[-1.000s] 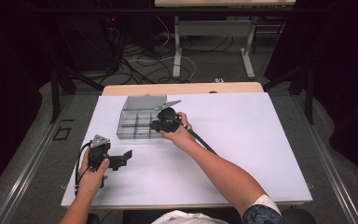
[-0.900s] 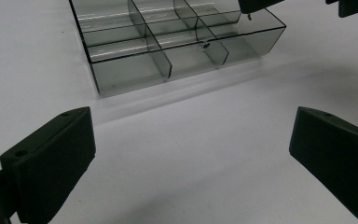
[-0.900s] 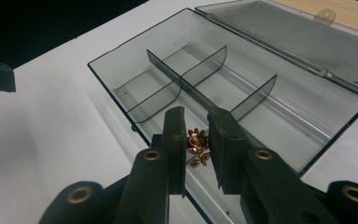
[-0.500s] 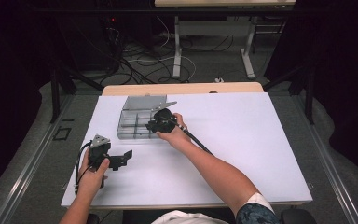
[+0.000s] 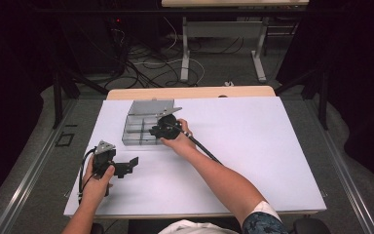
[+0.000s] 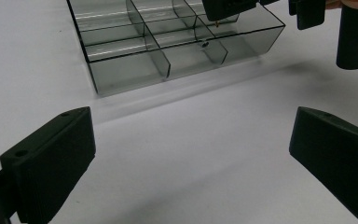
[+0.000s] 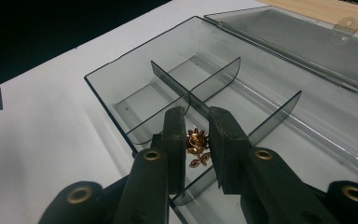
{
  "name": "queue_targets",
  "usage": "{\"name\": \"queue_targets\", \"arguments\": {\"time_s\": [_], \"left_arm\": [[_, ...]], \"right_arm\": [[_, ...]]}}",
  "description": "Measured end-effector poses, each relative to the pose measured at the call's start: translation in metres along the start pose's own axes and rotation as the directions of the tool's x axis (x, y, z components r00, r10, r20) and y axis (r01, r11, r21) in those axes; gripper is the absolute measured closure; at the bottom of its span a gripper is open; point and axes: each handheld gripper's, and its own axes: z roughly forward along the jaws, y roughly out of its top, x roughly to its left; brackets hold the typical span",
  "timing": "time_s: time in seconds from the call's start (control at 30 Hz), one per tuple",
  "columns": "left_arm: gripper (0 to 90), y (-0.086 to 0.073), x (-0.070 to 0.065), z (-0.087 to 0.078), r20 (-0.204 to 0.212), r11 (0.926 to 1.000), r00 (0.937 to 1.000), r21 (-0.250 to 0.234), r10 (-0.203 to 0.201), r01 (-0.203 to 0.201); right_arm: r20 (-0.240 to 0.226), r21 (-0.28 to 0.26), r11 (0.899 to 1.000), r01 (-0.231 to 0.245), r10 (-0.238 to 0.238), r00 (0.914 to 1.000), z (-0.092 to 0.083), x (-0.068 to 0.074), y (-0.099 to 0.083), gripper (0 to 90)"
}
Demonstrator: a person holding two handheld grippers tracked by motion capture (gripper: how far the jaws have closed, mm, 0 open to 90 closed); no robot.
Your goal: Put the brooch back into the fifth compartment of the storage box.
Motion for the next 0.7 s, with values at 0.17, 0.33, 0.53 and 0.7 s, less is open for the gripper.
{"name": "queue_targets", "arguments": {"time_s": [0.17, 0.33, 0.53, 0.7], "left_arm": [[0.5, 0.0, 0.0, -0.0001, 0.001, 1.0, 1.0, -0.001, 0.0, 0.0], [0.4, 0.0, 0.0001, 0.0, 0.002, 1.0, 1.0, -0.001, 0.002, -0.002], [0.5, -0.0003, 0.0, 0.0004, 0.001, 1.0, 1.0, -0.005, 0.003, -0.003], [0.5, -0.0004, -0.0004, 0.0004, -0.001, 1.0, 1.0, -0.004, 0.001, -0.001]], "right_arm": [[-0.006, -0.006, 1.0, -0.008, 0.008, 1.0, 0.0032, 0.0019, -0.0003, 77.0], [-0.014, 0.0, 1.0, -0.008, 0.008, 0.9999, 0.0049, 0.0044, 0.0004, 77.0], [-0.016, -0.003, 1.0, -0.012, 0.012, 0.9998, 0.007, 0.0058, -0.0005, 74.6], [-0.013, 0.015, 1.0, -0.008, 0.008, 0.9999, 0.0055, 0.0049, -0.0005, 71.5]]}}
